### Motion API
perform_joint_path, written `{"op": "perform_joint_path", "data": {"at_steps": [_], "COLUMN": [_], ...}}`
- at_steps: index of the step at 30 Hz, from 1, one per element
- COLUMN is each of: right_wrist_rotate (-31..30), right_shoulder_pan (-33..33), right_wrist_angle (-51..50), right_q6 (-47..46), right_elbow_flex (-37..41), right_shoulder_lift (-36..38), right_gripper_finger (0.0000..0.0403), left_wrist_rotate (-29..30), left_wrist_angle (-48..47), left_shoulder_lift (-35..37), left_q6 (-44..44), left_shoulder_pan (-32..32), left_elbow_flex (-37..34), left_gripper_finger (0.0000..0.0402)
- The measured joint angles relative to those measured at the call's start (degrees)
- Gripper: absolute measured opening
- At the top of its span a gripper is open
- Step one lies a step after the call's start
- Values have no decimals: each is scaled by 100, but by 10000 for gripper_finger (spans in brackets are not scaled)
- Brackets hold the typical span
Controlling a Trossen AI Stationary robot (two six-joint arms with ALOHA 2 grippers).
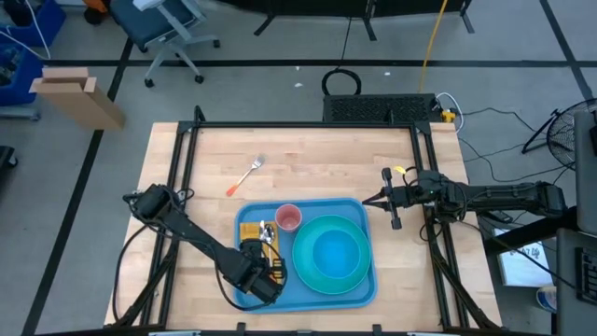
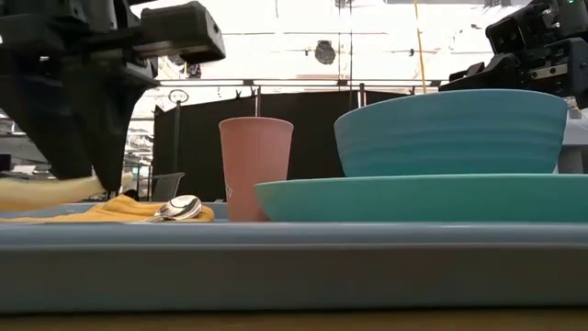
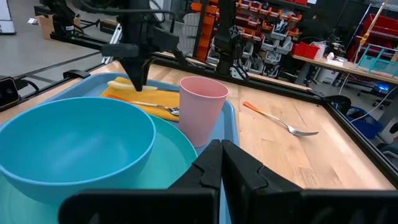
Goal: Set up tray
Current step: Put the yellow knife on the left side of the white and orange spoon
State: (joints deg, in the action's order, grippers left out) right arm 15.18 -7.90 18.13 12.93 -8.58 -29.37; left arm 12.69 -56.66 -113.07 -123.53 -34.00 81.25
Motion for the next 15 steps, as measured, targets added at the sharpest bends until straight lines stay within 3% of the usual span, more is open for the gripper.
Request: {"op": "perform_joint_path", "data": {"at_steps": [15], "right_wrist_rotate": [0], "right_shoulder_pan": [1], "right_wrist_angle": [44], "right_q6": [-22], "right_elbow_flex": [2], "right_shoulder_lift": [-6], "right_gripper_finger": [0], "left_wrist_rotate": [-147], "left_wrist_angle": [14], "left_shoulder_lift": [-146], "left_q6": [2], "left_shoulder_pan": [16], "left_elbow_flex": [-4], "left_gripper_finger": [51]}}
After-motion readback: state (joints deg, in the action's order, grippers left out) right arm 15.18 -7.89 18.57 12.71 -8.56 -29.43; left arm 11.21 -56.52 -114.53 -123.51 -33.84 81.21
